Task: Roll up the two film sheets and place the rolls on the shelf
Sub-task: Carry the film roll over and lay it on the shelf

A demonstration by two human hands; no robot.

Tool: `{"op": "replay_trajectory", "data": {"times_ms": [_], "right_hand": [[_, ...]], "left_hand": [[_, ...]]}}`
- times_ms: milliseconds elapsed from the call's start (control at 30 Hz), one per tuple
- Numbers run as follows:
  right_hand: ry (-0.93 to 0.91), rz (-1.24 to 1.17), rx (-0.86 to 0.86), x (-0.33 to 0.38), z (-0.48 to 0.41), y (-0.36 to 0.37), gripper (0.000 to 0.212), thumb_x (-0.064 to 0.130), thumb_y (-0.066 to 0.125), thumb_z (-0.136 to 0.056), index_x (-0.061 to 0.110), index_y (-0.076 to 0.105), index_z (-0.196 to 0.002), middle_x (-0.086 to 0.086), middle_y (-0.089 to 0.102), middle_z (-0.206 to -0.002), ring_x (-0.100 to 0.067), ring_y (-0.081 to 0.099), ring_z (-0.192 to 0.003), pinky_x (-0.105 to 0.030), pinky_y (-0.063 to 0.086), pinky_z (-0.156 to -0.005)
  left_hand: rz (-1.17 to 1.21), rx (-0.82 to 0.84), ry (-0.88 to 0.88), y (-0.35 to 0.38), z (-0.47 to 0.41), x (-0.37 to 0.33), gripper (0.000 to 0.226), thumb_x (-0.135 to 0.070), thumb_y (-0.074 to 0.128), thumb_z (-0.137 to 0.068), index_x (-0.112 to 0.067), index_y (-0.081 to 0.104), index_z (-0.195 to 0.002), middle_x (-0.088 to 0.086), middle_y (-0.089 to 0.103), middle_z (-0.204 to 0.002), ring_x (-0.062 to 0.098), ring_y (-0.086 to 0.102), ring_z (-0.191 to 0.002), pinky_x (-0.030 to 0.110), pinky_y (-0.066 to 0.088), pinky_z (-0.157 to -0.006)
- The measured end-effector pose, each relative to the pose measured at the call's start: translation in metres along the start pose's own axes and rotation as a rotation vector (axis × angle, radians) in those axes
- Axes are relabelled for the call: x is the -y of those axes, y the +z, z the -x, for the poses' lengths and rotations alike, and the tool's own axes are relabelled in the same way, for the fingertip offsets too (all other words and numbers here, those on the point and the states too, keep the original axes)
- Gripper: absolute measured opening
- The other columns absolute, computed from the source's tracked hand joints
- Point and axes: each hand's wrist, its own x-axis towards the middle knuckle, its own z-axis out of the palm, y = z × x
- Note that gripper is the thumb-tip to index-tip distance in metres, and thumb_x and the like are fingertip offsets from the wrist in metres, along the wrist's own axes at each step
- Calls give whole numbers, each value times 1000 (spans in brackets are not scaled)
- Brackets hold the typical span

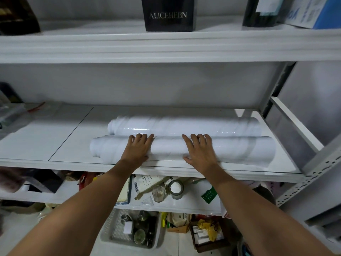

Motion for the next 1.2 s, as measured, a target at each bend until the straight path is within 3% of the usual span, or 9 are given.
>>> {"op": "replay_trajectory", "data": {"times_ms": [200, 400, 500, 633, 733, 800, 933, 1033, 1200], "right_hand": [[-11, 28, -79, -4, -22, 9, 68, 51, 67, -70, 18, 51, -126, -8, 59, -108, -29, 55, -91, -48, 33, -93], [-17, -4, -35, 2, -18, 19, 79, 48, 77, -62, 17, 48, -128, -13, 56, -114, -32, 53, -95, -50, 41, -91], [-59, -23, -38, 6, 1, 30, 79, 54, 73, -65, 17, 47, -130, -16, 53, -119, -33, 50, -99, -50, 39, -92], [-100, -147, -51, -2, 6, 26, 67, 63, 42, -80, 19, 48, -130, -15, 51, -124, -32, 49, -104, -48, 37, -90], [-142, -223, 41, -15, -7, 20, 62, 62, 39, -83, 22, 47, -130, -15, 47, -132, -33, 48, -110, -47, 39, -92], [-166, -284, 124, -26, -18, 15, 66, 63, 47, -81, 25, 41, -135, -14, 38, -140, -33, 41, -121, -48, 35, -99], [-120, -348, 341, -49, -37, 4, 104, 71, 61, -66, 25, 15, -147, -9, 21, -151, -29, 18, -135, -44, 17, -111], [-106, -297, 406, -57, -43, 4, 115, 74, 64, -61, 23, 8, -148, -7, 27, -148, -29, 21, -134, -45, 15, -111], [-49, -218, 502, -52, -41, 8, 110, 68, 67, -61, 19, 16, -145, -11, 35, -138, -31, 35, -123, -43, 29, -104]], "left_hand": [[24, -94, -52, 2, -19, 8, 71, -23, 81, -58, -11, 47, -119, 12, 59, -103, 33, 55, -97, 49, 40, -91], [64, -100, -25, 21, -17, 5, 81, -39, 79, -62, -11, 41, -127, 15, 54, -116, 35, 51, -106, 53, 37, -96], [87, -100, 40, 38, 2, 2, 80, -67, 46, -77, -10, 38, -133, 15, 46, -127, 35, 45, -114, 53, 39, -96], [182, -108, 91, 34, 1, 15, 66, -61, 22, -89, -14, 41, -131, 13, 52, -123, 32, 50, -109, 46, 41, -92], [273, -60, 135, 19, -19, 24, 70, -65, 44, -78, -14, 40, -125, 13, 50, -115, 31, 49, -102, 41, 43, -88], [298, 34, 147, 16, -34, 33, 90, -66, 65, -64, -12, 37, -130, 16, 46, -121, 34, 45, -110, 43, 40, -93], [384, 283, 122, 14, -58, 44, 125, -84, 54, -49, -15, 13, -145, 10, 19, -152, 28, 17, -138, 43, 16, -111], [368, 336, 128, 17, -64, 42, 116, -63, 73, -57, -16, 13, -144, 8, 27, -148, 25, 24, -134, 39, 17, -110], [368, 267, 115, 14, -65, 29, 102, -49, 79, -56, -21, 25, -140, 5, 41, -123, 22, 42, -115, 35, 29, -100]]}}
